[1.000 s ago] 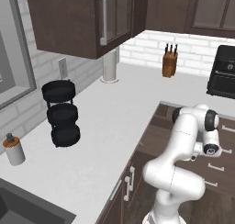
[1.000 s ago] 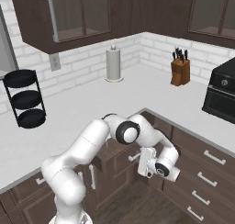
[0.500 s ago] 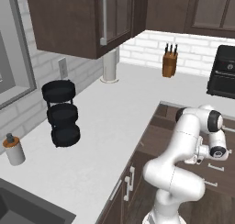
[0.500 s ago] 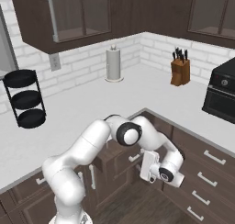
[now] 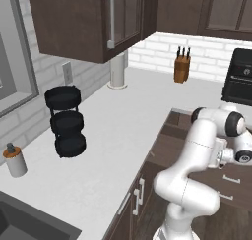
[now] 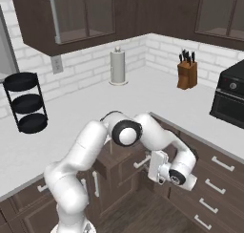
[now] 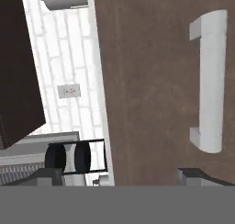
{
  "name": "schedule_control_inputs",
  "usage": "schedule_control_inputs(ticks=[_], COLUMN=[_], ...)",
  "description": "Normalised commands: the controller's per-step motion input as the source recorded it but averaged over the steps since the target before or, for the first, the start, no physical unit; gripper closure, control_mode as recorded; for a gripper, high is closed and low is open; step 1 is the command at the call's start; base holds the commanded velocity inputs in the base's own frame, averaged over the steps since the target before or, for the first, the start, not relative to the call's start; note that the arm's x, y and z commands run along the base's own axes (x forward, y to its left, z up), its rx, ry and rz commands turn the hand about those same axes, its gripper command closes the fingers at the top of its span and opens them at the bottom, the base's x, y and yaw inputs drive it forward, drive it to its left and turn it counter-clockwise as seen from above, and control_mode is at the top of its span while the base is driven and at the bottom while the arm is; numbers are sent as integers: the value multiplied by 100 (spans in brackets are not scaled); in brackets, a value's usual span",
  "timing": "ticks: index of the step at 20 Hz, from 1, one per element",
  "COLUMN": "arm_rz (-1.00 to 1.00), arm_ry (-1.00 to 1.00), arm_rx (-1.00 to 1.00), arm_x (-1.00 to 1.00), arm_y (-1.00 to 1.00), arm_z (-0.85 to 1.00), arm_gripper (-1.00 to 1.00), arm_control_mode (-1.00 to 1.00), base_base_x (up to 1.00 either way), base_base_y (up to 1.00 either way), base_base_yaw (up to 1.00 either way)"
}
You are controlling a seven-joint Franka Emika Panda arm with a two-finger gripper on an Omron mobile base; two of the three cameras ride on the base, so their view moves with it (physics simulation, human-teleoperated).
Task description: Take a straw from the drawer in front and place it inside the glass cup on the dining counter.
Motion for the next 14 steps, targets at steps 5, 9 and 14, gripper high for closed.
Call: schedule_control_inputs(ticks=[5,9,14], arm_rz=[0,0,0], arm_ry=[-9,-5,-3], arm_rx=[-18,-25,-25], arm_x=[0,0,0], arm_y=[18,30,25], arm_z=[90,79,74], arm_gripper=[-100,-100,-100], arm_control_mode=[-100,-100,-100], base_base_x=[0,0,0], base_base_y=[0,0,0], base_base_yaw=[0,0,0])
